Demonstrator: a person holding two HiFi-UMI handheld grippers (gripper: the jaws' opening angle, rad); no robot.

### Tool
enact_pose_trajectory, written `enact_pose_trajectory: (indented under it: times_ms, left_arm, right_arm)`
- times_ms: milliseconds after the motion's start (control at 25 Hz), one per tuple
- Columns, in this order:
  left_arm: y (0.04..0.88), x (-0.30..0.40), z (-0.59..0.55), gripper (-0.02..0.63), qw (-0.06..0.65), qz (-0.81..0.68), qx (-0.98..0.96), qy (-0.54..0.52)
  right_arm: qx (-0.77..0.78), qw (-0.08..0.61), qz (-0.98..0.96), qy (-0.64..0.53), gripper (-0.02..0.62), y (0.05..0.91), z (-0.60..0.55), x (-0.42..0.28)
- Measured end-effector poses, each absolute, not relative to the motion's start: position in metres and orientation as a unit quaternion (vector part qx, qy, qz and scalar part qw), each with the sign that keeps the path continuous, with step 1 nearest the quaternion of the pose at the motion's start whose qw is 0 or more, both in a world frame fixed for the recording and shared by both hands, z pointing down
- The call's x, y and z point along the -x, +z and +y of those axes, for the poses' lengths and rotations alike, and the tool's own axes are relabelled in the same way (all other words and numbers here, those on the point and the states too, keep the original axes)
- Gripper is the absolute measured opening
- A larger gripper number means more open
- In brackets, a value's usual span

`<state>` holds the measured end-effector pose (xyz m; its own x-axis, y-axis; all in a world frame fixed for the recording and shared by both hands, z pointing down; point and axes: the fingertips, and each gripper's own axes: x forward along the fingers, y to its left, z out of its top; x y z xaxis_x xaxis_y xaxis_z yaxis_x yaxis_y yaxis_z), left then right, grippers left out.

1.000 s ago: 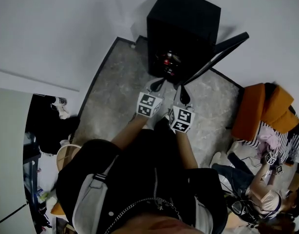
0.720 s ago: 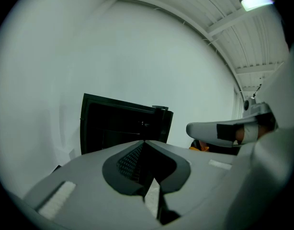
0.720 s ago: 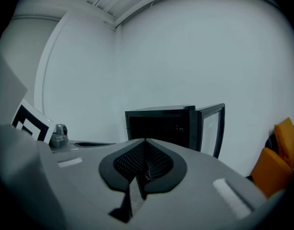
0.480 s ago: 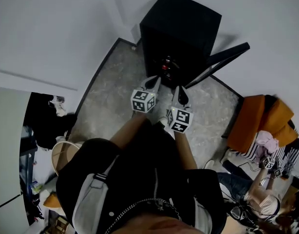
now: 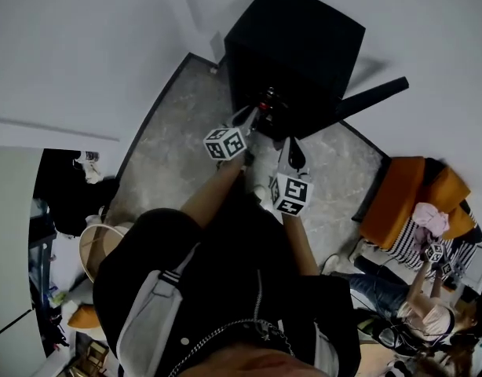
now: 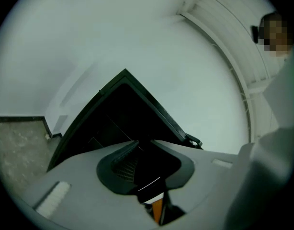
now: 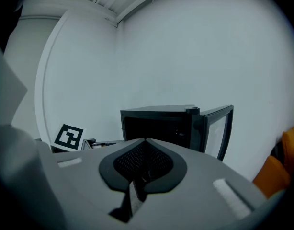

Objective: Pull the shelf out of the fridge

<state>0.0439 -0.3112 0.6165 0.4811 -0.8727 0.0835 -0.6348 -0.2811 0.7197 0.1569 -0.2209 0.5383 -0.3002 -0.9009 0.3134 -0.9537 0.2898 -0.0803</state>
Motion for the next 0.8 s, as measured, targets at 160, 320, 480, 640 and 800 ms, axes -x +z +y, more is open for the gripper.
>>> enact_pose_trajectory:
  times_ms: [160,320,480,640,800]
  left_arm:
    - [0.636,-0.038,-0.348,0.086,0.428,-0.443,-0.743,-0.261]
    - [0.645,-0.031,-0.381,0.106,0.453,-0.436,-0.725,-0.283]
    - [0.659,-0.022,-0.418,0.107,0.480,-0.440,-0.692,-0.312]
    - [0.674,-0.015,-0.449,0.110,0.502,-0.442,-0.666,-0.331]
    - [0.689,-0.015,-0.472,0.112,0.522,-0.440,-0.642,-0.350]
  right_arm:
    - [-0.579,0.120,-0.799,0.109,0.002,0.532,-0.235,-0.151]
    - [-0.575,0.115,-0.802,0.111,0.003,0.529,-0.252,-0.138]
    - [-0.577,0.117,-0.800,0.115,0.003,0.528,-0.266,-0.130]
    - [-0.582,0.131,-0.795,0.106,0.003,0.529,-0.275,-0.123]
    - [-0.592,0.148,-0.785,0.105,0.003,0.533,-0.280,-0.124]
